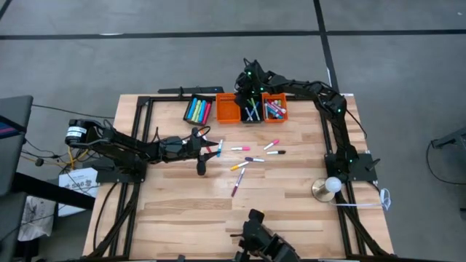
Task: Pick & Place Markers
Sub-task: Put the small green marker pen into the right black basket
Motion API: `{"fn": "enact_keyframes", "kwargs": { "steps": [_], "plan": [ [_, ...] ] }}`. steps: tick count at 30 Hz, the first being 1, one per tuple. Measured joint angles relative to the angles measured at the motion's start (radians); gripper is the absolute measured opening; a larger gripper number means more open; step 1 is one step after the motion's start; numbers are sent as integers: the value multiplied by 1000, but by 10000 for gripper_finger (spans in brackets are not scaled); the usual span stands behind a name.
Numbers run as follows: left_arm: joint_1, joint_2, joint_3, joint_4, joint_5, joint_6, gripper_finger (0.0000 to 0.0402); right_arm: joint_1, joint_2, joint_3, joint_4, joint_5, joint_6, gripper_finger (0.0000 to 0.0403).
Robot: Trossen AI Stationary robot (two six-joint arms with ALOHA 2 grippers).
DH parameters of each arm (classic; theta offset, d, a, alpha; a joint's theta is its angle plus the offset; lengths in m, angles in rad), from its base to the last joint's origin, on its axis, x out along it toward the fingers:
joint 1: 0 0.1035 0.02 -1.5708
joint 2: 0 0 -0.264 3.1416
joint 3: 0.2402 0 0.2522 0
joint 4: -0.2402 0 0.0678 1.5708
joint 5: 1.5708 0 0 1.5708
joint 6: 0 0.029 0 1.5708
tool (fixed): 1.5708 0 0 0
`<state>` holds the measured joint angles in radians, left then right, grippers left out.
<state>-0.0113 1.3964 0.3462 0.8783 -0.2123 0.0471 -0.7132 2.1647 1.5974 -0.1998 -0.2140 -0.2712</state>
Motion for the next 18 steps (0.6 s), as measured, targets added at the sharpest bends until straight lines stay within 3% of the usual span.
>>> {"fn": "enact_keyframes", "kwargs": {
  "steps": [7,18],
  "plan": [
    [0,0,0,0,0,0,159,-2,0,0,12,-4,0,147],
    [1,0,0,1,0,0,159,-9,5,0,31,-40,1,122]
  ]
}}
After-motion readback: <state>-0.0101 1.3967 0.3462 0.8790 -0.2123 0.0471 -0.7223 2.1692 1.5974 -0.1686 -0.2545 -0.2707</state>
